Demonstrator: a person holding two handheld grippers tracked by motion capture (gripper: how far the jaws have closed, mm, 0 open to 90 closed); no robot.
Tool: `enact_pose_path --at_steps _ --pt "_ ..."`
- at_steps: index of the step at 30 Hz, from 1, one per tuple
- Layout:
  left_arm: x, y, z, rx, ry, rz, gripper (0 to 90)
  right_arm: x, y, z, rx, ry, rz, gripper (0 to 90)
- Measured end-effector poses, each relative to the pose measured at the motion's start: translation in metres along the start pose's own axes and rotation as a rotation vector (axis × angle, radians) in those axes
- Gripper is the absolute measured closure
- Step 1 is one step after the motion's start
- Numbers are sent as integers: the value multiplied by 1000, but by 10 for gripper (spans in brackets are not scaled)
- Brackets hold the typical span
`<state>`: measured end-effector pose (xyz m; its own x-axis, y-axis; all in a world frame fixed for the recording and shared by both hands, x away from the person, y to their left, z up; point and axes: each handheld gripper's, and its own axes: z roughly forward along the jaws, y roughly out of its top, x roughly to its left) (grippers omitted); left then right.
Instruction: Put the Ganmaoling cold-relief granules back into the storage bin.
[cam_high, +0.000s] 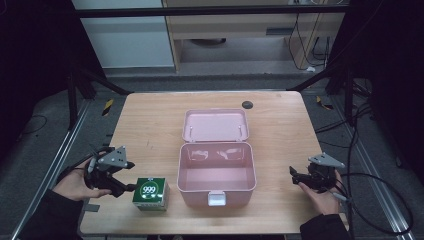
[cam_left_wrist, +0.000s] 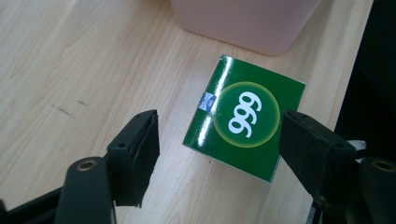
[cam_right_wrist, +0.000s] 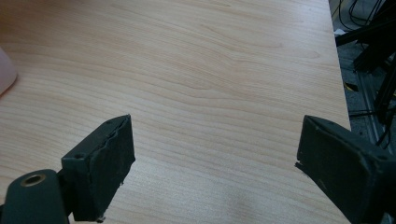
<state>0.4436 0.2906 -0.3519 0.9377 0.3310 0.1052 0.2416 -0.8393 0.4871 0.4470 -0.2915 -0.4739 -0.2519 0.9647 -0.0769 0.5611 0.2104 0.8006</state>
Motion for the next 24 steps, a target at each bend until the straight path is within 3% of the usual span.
enact_pose_path --at_steps 6,9,21,24 --pt "-2 5 7 42 -23 31 241 1 0 1 7 2 0 104" --pt "-5 9 13 90 -56 65 217 1 0 2 15 4 -7 98" --pt "-12 16 28 121 -102 143 145 1 -1 5 32 6 -18 73" --pt "-12 16 31 111 -114 145 132 0 -2 5 34 8 -12 69"
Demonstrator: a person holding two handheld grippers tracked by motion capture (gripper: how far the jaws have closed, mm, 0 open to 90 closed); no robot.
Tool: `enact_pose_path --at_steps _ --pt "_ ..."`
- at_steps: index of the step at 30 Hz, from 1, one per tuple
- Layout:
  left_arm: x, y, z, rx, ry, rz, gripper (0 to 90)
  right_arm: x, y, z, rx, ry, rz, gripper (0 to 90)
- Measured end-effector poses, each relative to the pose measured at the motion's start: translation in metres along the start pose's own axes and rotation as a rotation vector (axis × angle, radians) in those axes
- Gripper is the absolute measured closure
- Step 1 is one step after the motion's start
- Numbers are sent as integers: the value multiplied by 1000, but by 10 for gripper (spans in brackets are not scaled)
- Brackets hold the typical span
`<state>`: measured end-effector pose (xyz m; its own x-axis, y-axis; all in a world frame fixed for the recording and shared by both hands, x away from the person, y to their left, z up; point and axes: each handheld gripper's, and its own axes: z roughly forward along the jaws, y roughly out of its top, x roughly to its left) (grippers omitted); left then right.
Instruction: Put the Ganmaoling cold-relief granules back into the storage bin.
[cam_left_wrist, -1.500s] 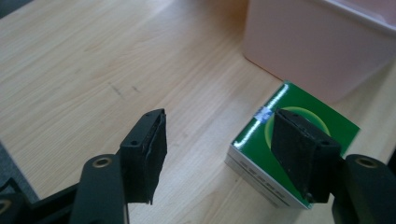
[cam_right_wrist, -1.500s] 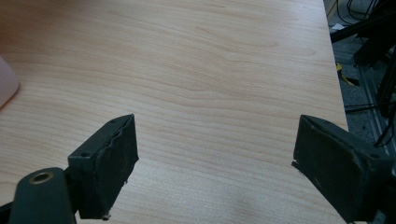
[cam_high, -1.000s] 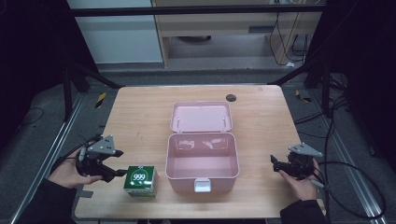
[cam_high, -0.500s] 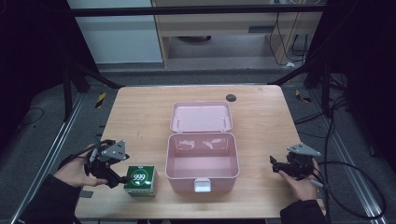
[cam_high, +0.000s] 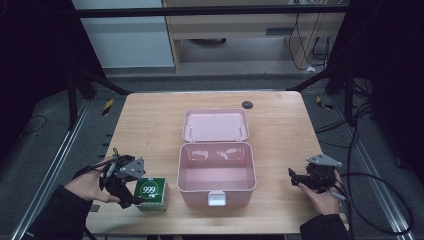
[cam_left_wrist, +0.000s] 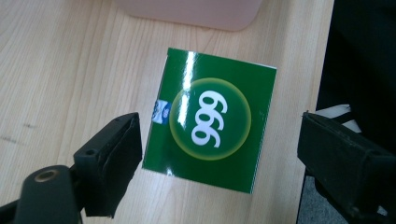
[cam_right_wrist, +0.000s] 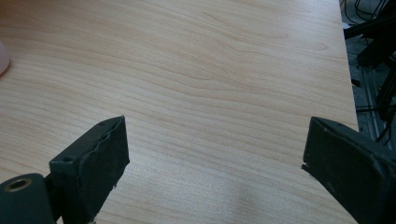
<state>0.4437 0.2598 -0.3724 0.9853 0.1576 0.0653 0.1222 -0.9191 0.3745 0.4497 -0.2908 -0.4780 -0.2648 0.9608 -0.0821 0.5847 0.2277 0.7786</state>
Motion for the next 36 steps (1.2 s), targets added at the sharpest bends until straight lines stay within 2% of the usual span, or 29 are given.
enact_pose_path --at_steps 8,19,29,36 --pt "3 -2 8 -42 -12 29 141 0 0 2 8 0 -8 58" --pt "10 -8 27 -95 -66 48 120 0 -1 3 15 -6 -14 42" --pt "14 -6 37 -81 -73 65 83 0 -1 4 33 -8 -16 29" --pt "15 -2 49 -42 -89 75 67 0 -1 6 56 0 -26 17"
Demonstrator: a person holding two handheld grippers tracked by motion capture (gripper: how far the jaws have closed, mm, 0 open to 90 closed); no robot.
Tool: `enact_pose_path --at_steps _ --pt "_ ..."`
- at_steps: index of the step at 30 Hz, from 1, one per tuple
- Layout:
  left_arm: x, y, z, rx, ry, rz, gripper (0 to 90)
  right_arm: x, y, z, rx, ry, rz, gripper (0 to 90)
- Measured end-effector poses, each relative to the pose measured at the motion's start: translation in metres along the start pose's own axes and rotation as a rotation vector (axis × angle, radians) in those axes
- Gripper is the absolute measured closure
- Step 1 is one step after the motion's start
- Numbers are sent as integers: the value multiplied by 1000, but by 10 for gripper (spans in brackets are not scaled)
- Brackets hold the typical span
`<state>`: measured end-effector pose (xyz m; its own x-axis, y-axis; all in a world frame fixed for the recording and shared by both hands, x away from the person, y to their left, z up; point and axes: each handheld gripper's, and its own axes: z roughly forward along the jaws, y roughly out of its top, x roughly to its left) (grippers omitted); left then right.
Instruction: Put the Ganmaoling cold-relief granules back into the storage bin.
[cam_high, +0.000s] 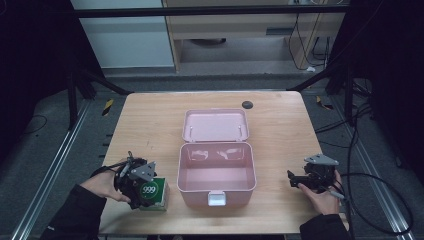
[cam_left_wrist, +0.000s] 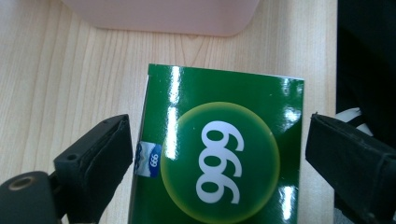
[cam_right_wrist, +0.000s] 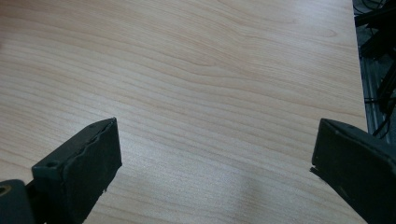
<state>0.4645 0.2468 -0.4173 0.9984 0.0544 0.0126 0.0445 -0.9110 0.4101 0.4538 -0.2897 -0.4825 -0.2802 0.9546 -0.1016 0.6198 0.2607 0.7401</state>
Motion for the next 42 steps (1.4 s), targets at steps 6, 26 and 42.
enact_pose_path --at_steps 6,26,42 --pt "2 2 6 23 -2 10 50 0 0 1 10 0 -5 16" --pt "5 -2 26 29 -47 13 105 1 0 2 32 5 -18 15" --pt "5 2 11 47 -43 5 150 2 0 4 43 16 -27 19"
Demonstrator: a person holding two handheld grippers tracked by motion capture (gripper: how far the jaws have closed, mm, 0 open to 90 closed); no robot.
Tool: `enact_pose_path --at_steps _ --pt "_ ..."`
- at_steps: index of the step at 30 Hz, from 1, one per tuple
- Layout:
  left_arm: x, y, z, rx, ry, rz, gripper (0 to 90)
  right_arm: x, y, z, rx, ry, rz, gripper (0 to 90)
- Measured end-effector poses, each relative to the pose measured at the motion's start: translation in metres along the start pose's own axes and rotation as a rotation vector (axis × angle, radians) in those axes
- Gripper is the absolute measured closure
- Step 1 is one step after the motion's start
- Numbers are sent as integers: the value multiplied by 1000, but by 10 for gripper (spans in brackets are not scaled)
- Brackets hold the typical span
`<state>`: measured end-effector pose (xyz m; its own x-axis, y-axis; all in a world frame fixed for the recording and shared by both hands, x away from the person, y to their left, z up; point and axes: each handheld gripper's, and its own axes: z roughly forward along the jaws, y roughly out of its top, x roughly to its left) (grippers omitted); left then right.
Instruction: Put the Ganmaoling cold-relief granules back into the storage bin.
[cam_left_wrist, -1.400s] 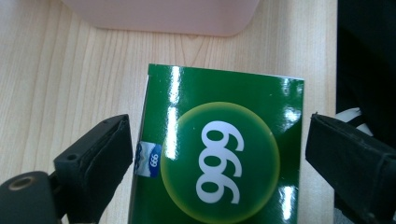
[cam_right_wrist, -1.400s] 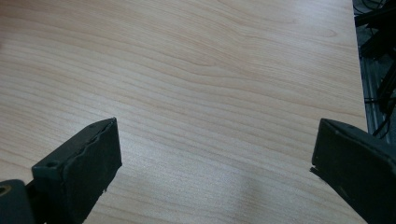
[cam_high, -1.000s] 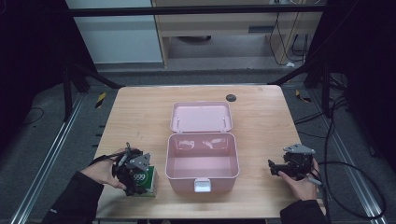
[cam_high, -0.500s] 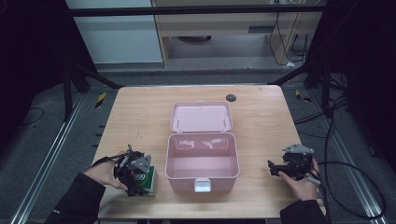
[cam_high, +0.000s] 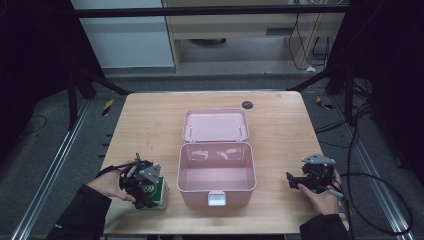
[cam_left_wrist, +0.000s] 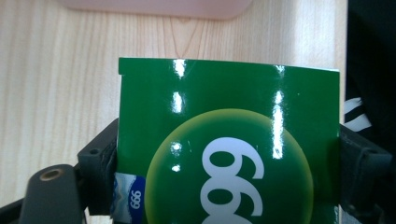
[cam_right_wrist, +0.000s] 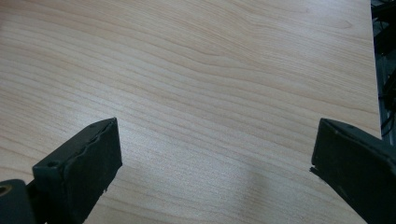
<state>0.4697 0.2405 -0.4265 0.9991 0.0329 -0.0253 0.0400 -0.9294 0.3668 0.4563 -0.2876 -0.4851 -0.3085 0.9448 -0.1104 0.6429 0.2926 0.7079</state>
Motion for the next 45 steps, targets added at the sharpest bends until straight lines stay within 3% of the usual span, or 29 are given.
enact_pose_path --at_steps 16,23,37,45 --pt "-5 11 -58 -50 70 -38 149 0 0 -1 1 3 0 22" --pt "-6 25 -83 -64 102 -36 149 1 0 0 2 2 -1 23" --pt "-4 59 -111 -63 121 5 150 1 0 0 -1 5 1 24" --pt "0 74 -117 -54 116 4 150 0 0 0 0 2 2 24"
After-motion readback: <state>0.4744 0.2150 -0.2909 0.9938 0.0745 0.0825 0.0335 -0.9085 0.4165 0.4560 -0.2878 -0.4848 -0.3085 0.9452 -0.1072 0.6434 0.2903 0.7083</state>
